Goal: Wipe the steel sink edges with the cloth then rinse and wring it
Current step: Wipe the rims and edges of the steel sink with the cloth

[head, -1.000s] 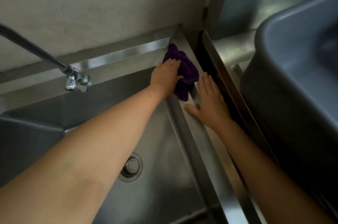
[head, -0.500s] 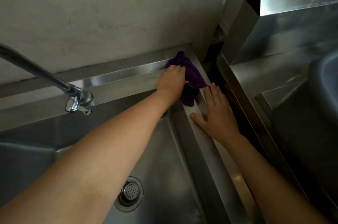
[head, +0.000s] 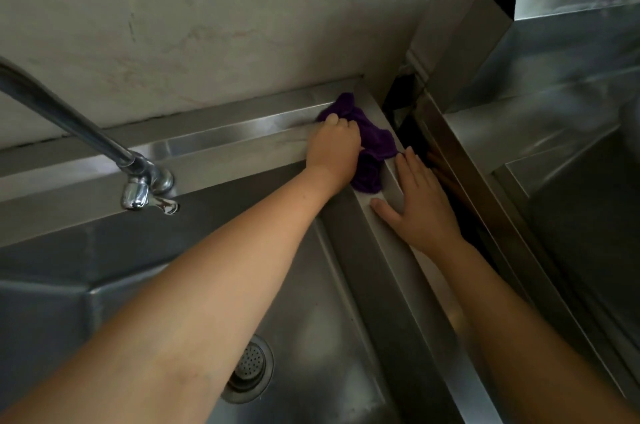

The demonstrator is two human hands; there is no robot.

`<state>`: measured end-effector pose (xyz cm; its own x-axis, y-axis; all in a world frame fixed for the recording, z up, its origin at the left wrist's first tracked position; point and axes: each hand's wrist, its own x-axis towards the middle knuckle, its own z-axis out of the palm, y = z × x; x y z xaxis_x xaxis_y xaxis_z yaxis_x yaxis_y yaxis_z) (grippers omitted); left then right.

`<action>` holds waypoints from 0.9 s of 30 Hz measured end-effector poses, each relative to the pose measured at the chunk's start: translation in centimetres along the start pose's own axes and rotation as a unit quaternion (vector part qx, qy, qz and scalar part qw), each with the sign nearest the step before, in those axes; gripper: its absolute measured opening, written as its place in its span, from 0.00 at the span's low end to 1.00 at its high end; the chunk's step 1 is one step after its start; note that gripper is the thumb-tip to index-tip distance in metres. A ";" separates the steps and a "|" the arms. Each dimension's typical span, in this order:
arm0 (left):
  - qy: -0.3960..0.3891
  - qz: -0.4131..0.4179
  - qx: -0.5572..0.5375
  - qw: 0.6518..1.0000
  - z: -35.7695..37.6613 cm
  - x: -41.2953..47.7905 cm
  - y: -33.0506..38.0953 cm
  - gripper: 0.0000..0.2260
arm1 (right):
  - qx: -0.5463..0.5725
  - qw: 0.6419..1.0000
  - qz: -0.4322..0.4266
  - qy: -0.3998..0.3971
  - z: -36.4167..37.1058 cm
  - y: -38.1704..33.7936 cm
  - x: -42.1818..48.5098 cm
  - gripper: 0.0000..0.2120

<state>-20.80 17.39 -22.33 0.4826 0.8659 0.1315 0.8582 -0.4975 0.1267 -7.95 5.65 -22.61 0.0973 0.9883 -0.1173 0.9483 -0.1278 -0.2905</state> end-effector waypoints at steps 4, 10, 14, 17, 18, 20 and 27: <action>-0.023 -0.005 -0.025 0.999 -2.0 -0.4 0.4 0.07 | 0.087 0.996 0.023 -0.008 -0.7 -0.5 0.1 0.38; -0.022 -0.129 -0.213 0.968 -3.8 -2.8 -1.5 0.09 | 0.261 0.965 -0.005 -0.007 -1.5 -2.2 1.2 0.39; 0.041 -0.225 -0.497 0.837 -5.7 -5.8 -2.7 0.13 | 0.450 0.887 -0.070 -0.072 -3.9 -5.3 3.8 0.36; 0.073 -0.276 -0.672 0.683 -6.7 -8.4 -3.1 0.10 | 0.510 0.840 -0.091 -0.164 -4.1 -7.2 5.0 0.40; 0.079 -0.287 -0.706 0.642 -6.8 -9.2 -3.6 0.08 | 0.518 0.827 -0.105 -0.191 -3.5 -7.8 5.0 0.39; 0.086 -0.305 -0.758 0.570 -6.8 -10.6 -4.4 0.07 | 0.541 0.805 -0.111 -0.217 -1.7 -9.1 4.5 0.34; 0.130 -0.338 -0.579 0.731 -3.4 -15.6 -6.5 0.13 | 0.508 0.856 -0.060 -0.080 2.0 -12.1 3.0 0.10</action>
<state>-34.49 6.98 -21.81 -0.1610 0.9701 -0.1819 0.0893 0.1979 0.9762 -19.72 9.95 -21.34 -0.1019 0.9858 -0.1335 0.1886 -0.1126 -0.9756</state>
